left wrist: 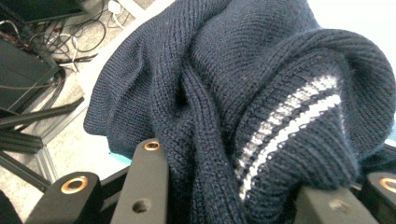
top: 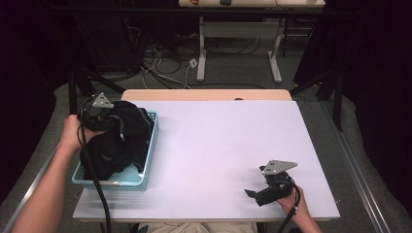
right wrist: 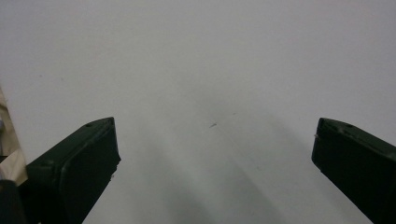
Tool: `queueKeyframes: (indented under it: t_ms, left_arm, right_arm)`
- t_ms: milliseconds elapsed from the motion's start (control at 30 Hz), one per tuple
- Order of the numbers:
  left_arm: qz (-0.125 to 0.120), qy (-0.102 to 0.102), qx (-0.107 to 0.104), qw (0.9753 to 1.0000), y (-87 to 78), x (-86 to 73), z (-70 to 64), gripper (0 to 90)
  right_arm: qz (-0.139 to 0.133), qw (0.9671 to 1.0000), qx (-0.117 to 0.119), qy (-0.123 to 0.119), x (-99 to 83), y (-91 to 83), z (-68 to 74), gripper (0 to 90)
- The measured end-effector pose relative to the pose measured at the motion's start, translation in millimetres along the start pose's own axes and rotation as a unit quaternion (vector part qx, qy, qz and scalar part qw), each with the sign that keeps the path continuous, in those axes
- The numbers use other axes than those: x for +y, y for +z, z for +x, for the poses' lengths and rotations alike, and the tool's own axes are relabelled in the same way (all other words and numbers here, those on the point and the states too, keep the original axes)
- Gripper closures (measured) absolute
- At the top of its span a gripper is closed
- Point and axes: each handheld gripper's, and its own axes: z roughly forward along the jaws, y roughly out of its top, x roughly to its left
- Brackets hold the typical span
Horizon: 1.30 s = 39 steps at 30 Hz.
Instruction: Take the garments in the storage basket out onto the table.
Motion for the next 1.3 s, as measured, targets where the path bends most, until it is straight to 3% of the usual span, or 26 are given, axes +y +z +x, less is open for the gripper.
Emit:
queueKeyframes:
  t_ms: [333, 600, 833, 933, 1133, 1300]
  left_arm:
    - [0.005, 0.021, -0.014, 0.9997, -10.0, 14.6, 1.3, 68.3]
    - [0.010, 0.058, -0.028, 0.9979, -17.7, 24.5, 3.4, 68.3]
    - [0.020, 0.102, -0.044, 0.9936, -24.8, 35.8, 3.6, 68.2]
    - [0.027, 0.126, -0.051, 0.9904, -27.1, 41.0, 4.1, 68.2]
    - [0.040, 0.155, -0.062, 0.9851, -30.8, 49.9, 3.6, 68.2]
    - [0.047, 0.168, -0.068, 0.9822, -33.3, 56.2, 3.2, 68.3]
  right_arm:
    - [0.006, 1.0000, 0.001, -0.001, 0.4, -1.3, -0.3, 0.1]
    - [0.000, 1.0000, -0.003, 0.000, -0.1, -0.2, -0.2, 0.2]
    - [-0.001, 1.0000, 0.000, 0.001, -0.1, 0.1, -0.2, 0.2]
    - [0.000, 1.0000, 0.001, 0.000, -0.1, 0.1, -0.2, 0.1]
    - [-0.001, 1.0000, 0.000, 0.000, -0.1, 0.1, -0.2, 0.1]
    - [0.000, 1.0000, -0.002, 0.000, -0.2, 0.1, -0.2, 0.1]
